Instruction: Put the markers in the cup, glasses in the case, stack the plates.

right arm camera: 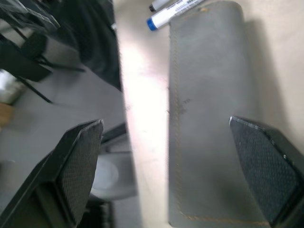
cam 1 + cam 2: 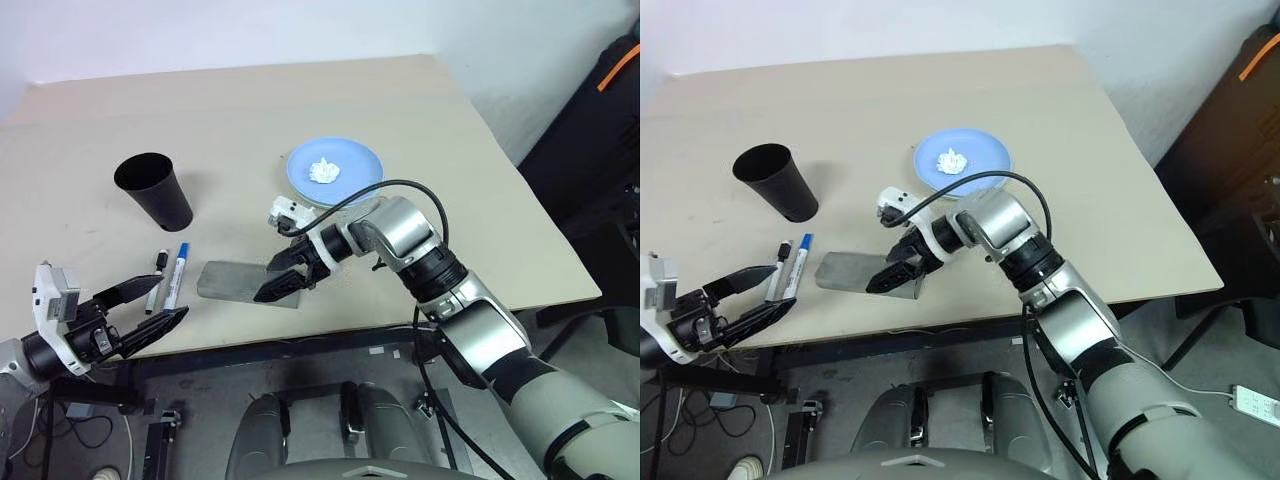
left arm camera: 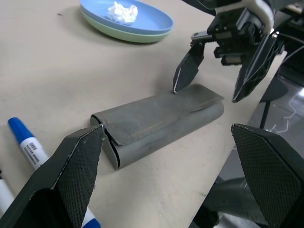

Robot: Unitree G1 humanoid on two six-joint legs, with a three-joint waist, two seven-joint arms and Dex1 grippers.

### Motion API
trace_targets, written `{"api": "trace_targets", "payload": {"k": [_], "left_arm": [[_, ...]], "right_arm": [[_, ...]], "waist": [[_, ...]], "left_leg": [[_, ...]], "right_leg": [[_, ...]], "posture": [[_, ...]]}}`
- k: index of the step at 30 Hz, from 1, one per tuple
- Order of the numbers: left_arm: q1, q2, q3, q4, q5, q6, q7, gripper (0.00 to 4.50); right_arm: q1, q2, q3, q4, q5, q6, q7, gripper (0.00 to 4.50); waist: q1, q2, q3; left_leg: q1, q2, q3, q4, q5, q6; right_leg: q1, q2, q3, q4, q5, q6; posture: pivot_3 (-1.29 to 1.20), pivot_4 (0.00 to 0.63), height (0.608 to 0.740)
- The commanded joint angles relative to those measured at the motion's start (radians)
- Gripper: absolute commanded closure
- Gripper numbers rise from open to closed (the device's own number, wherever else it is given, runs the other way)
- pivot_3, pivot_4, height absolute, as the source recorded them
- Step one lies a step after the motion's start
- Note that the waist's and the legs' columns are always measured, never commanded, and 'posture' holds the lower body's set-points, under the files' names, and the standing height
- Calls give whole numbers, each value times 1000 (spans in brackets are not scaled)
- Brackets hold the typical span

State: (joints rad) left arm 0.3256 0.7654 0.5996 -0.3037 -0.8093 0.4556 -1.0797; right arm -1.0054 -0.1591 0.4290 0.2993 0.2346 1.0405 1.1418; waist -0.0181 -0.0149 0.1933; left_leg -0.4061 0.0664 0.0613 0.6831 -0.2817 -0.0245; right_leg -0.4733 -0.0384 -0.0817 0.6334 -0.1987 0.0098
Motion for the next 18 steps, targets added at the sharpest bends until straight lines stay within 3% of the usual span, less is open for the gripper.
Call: {"api": "trace_targets", "payload": {"k": [1,6,10,14,18], "left_arm": [[25,12,46,-17,-8,7,-4,0],[37,1,65,-7,-23,21,13,0],[24,-10,83,12,-15,18,55,0],[-54,-37,92,59,74,-30,207,0],[-88,-82,121,48,30,-16,279,0]], "right_arm": [[14,-24,-67,-122,41,-103,-3,32],[7,-26,-218,-201,167,-101,-15,32],[-3,-35,-268,-206,210,-93,-41,32],[-12,-50,-294,-184,214,-111,-79,32],[-28,-65,-307,-137,205,-128,-113,32]], "waist": [[0,0,0],[2,0,0],[2,0,0],[5,0,0],[2,0,0]], "left_leg": [[0,0,0,0,0,0],[-1,0,0,0,0,0],[-1,0,0,0,0,0],[-1,0,0,0,0,0],[-1,0,0,0,0,0]], "right_leg": [[0,0,0,0,0,0],[-1,0,0,-1,0,0],[-1,0,0,-1,-1,-1],[0,0,0,0,-1,-2],[0,0,0,-1,1,0]], "posture": [[0,150,730],[0,150,730],[0,150,730],[0,150,730],[0,150,730]]}}
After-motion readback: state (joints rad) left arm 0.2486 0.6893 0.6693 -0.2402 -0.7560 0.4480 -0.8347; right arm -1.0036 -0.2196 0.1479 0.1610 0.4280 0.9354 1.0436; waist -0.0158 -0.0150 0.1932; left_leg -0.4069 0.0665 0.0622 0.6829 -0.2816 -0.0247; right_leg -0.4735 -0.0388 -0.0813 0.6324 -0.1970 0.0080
